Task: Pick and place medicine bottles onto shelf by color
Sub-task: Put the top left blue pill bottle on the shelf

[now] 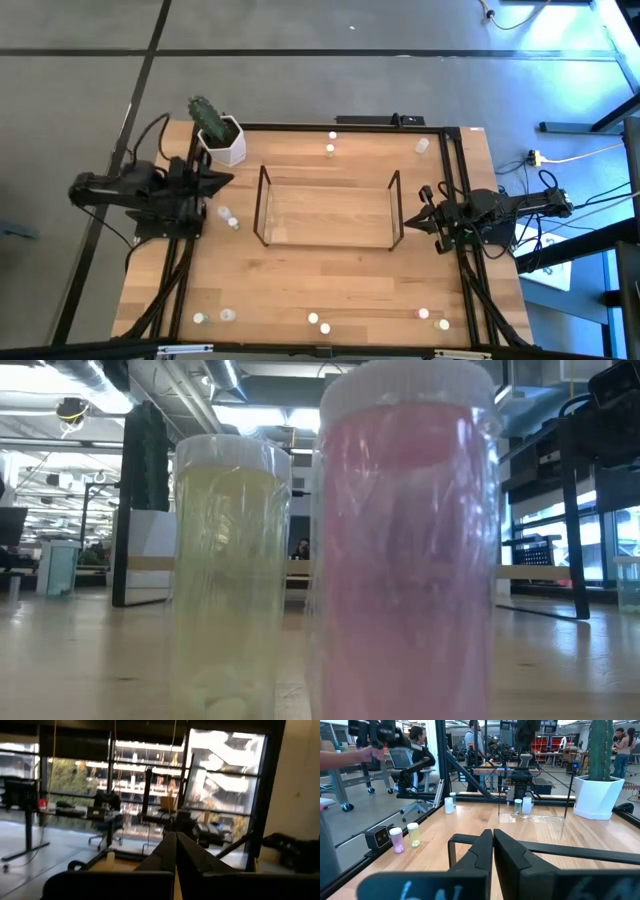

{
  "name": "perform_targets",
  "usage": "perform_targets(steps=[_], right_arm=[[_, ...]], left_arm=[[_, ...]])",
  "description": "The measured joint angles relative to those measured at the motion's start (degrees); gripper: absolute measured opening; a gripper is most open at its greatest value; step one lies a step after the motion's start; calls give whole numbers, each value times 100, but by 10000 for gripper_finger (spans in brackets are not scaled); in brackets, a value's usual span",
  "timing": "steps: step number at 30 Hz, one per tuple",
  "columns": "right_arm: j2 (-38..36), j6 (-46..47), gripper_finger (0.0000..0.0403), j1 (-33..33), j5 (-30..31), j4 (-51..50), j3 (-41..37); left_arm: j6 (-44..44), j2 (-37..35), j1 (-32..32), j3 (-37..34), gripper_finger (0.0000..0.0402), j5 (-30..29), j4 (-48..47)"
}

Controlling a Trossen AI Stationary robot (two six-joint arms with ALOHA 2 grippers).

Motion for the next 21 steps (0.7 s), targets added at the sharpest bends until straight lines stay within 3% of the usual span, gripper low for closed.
perform_targets(steps=[9,15,21], right_arm=[[-2,0,18,0,2,0,0],[0,-23,18,1,9,4,0],[-2,134,18,0,396,193,-2]], left_arm=[[-89,2093,0,2327,0,-494,-2376],[-508,3031,0,3474,0,-595,-3301],[-927,3730,0,4319,0,-746,-4220]])
